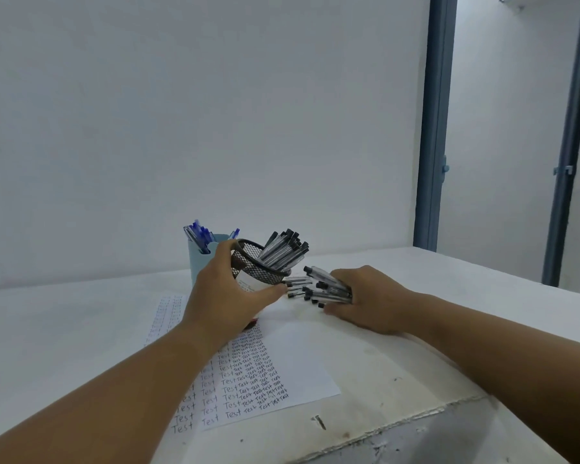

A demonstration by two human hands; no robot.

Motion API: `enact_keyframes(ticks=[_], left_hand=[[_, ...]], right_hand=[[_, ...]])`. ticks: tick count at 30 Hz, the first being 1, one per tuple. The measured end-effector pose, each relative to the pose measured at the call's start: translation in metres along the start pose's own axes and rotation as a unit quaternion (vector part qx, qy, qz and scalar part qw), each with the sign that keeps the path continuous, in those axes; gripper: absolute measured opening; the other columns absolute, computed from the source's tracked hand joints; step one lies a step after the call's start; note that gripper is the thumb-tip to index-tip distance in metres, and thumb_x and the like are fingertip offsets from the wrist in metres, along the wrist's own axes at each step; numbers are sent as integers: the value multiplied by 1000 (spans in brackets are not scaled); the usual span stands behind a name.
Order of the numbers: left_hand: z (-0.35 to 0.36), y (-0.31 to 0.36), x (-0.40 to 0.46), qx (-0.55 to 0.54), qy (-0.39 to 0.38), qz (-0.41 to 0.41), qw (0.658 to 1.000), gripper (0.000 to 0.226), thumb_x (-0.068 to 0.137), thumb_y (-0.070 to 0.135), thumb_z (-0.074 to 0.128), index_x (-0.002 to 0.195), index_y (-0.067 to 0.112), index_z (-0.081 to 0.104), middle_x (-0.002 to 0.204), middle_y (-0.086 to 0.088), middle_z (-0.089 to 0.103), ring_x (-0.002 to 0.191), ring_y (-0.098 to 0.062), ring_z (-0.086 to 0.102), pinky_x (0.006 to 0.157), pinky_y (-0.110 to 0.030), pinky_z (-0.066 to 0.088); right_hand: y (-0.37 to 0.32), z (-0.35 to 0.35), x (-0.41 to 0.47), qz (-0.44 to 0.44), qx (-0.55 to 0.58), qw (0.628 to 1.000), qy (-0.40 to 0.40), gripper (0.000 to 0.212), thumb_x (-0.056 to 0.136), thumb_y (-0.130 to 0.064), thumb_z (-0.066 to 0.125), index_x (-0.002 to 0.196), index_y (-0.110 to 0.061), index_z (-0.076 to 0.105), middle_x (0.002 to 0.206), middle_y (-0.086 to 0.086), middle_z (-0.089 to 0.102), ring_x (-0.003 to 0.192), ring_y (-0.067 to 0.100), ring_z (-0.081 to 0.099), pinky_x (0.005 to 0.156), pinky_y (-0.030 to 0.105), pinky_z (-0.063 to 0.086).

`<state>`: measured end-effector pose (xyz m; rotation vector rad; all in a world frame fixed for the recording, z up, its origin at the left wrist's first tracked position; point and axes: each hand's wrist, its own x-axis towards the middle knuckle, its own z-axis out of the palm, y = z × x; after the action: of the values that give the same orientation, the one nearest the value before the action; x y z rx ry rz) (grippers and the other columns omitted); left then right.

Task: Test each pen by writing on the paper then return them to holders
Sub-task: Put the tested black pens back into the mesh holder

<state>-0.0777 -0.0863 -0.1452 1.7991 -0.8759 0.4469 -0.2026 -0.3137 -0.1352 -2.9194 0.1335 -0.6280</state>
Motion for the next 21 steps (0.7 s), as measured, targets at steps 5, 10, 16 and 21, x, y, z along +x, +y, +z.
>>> enact_keyframes(ticks=[5,10,16,21], left_hand=[[0,-2,3,-35,22,-28,999,79,59,52,91,123,38,48,104,21,64,98,-5,65,78,-26,58],[-3,-5,5,-34,42,-44,998,75,61,50,90,121,39,47,101,19,65,92,-1,65,75,-23,56],[-4,-8,6,-23,49,-60,997,75,57,57,87,118,44,45,102,20,65,93,-3,65,86,-40,58],[-2,-7,7,-3,43,-61,997,78,53,63,84,118,46,44,104,23,64,98,-2,63,90,-41,56]], right_hand=[[-3,-12,14,54,108,991,65,22,92,-33,72,93,-17,58,82,1,65,73,20,64,70,36,52],[-23,-32,41,71,318,931,163,17,92,-20,73,104,-16,61,89,1,72,64,13,69,76,42,62],[-62,-65,78,62,454,833,310,29,87,-12,78,104,-23,57,94,1,66,77,16,65,81,36,58],[-102,-84,98,55,524,749,403,30,90,-13,74,93,-30,50,88,4,63,76,19,64,81,39,57]])
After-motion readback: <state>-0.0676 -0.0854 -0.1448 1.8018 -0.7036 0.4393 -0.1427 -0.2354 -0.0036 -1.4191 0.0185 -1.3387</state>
